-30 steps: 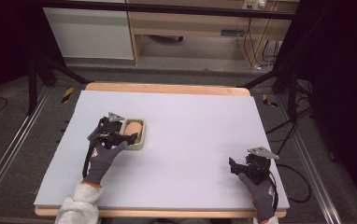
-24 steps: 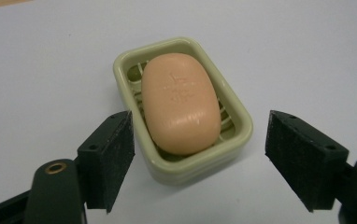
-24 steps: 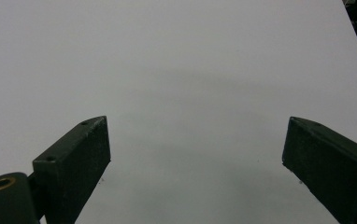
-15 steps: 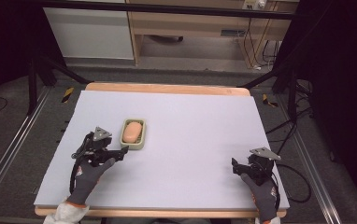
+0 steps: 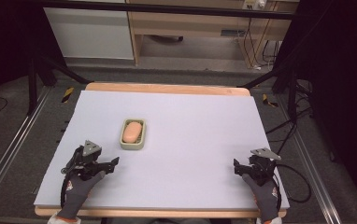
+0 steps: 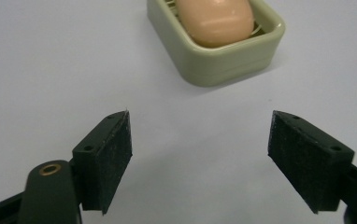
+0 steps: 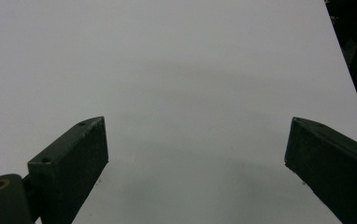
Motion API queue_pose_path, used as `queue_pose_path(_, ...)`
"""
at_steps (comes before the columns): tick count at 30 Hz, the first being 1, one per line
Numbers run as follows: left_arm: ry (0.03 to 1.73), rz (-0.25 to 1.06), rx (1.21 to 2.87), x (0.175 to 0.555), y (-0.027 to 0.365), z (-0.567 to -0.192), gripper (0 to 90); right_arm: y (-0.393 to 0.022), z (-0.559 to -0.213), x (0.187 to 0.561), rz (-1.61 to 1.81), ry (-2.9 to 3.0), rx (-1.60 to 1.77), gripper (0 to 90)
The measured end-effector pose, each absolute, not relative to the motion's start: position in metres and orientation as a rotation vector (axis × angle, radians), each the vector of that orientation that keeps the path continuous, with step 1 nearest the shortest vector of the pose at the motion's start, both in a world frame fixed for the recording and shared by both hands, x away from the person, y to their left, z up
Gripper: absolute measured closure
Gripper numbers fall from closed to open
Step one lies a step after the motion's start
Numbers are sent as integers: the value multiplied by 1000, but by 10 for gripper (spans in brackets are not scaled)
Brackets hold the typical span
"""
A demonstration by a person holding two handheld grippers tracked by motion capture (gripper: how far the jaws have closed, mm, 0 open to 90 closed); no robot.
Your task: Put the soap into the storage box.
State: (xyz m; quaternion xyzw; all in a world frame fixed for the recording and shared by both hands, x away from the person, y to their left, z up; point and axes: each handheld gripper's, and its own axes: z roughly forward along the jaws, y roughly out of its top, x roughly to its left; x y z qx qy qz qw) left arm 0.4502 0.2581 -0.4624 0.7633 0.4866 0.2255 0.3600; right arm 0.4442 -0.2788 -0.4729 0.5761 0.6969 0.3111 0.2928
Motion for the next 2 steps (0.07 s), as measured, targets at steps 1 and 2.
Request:
queue_pose_path(1,1267,586,1965,449,262,-463,211,-279,-473,444,828,1857,1535,65)
queue_pose_path(2,1276,584,1957,448,264,-464,211,-279,-473,444,827,1859,1535,65)
